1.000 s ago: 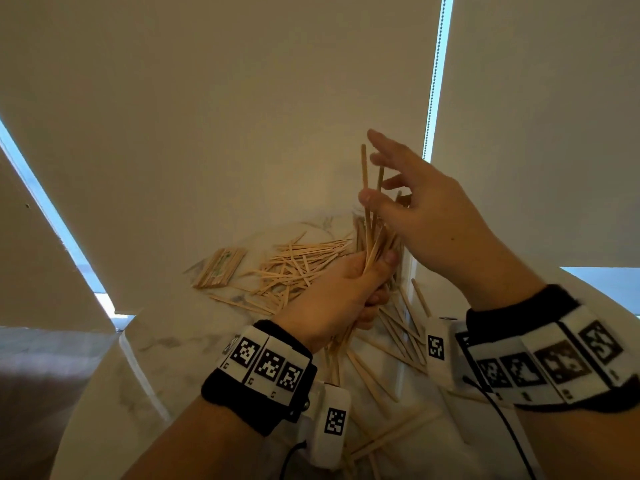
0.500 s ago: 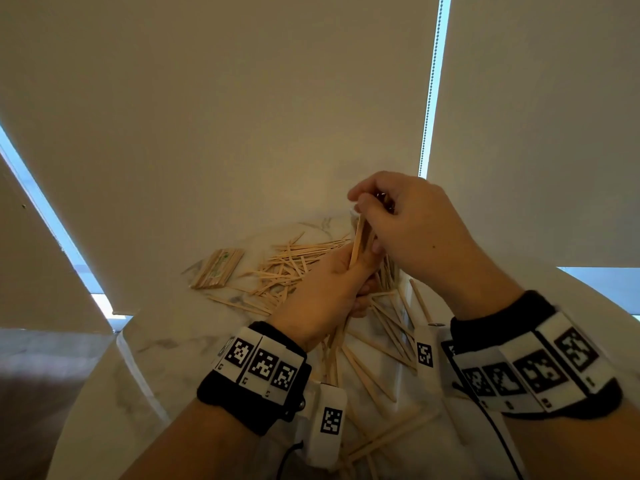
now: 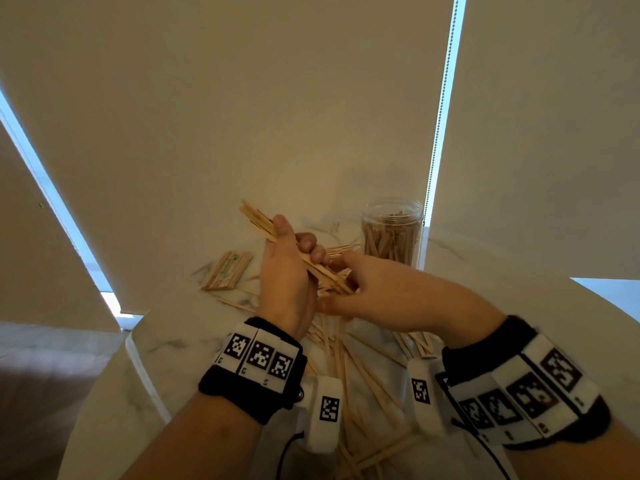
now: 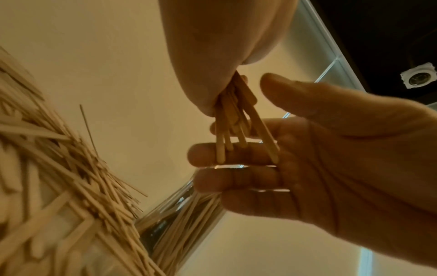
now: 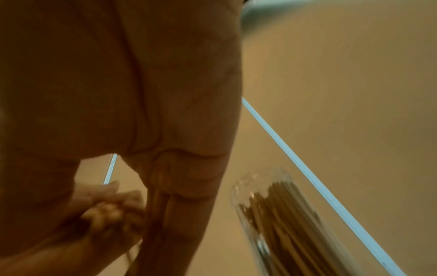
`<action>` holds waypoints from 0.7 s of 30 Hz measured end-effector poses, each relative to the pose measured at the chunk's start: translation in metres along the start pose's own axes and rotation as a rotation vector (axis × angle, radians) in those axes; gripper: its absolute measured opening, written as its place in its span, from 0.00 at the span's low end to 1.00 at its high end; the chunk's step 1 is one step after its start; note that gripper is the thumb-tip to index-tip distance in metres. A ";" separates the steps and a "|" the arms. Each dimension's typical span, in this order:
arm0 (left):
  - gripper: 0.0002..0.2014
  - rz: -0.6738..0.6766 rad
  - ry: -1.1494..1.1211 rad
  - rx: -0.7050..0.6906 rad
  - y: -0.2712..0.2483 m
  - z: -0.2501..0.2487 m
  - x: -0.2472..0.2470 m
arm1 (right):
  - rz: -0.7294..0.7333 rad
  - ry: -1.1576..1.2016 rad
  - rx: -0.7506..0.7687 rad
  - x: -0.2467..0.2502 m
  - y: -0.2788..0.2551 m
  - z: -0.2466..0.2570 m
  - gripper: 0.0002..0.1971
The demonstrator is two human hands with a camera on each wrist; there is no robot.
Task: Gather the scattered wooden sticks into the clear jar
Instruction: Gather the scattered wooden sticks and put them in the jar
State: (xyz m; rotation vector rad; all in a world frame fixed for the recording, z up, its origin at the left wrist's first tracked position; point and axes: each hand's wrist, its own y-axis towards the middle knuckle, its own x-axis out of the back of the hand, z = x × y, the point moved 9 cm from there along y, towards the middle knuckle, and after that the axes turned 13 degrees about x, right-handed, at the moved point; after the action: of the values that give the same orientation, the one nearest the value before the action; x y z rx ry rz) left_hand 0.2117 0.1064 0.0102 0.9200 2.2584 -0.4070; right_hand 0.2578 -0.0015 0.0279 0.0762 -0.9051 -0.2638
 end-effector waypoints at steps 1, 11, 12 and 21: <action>0.14 0.006 -0.002 0.013 0.000 0.003 -0.001 | -0.041 0.054 0.006 -0.004 0.003 -0.001 0.18; 0.25 0.129 0.277 0.114 -0.007 0.027 -0.021 | -0.306 -0.253 0.053 0.014 0.012 -0.009 0.16; 0.22 0.123 0.295 0.087 -0.007 0.023 -0.021 | -0.306 -0.278 0.066 0.017 0.011 -0.007 0.16; 0.17 -0.003 0.070 0.038 0.011 -0.043 -0.014 | -0.257 -0.386 0.088 0.037 0.006 -0.010 0.13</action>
State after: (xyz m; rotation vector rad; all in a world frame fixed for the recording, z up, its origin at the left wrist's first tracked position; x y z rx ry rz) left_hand 0.2072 0.1288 0.0508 0.9638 2.3232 -0.4270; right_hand 0.2879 -0.0060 0.0509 0.2296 -1.2934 -0.4885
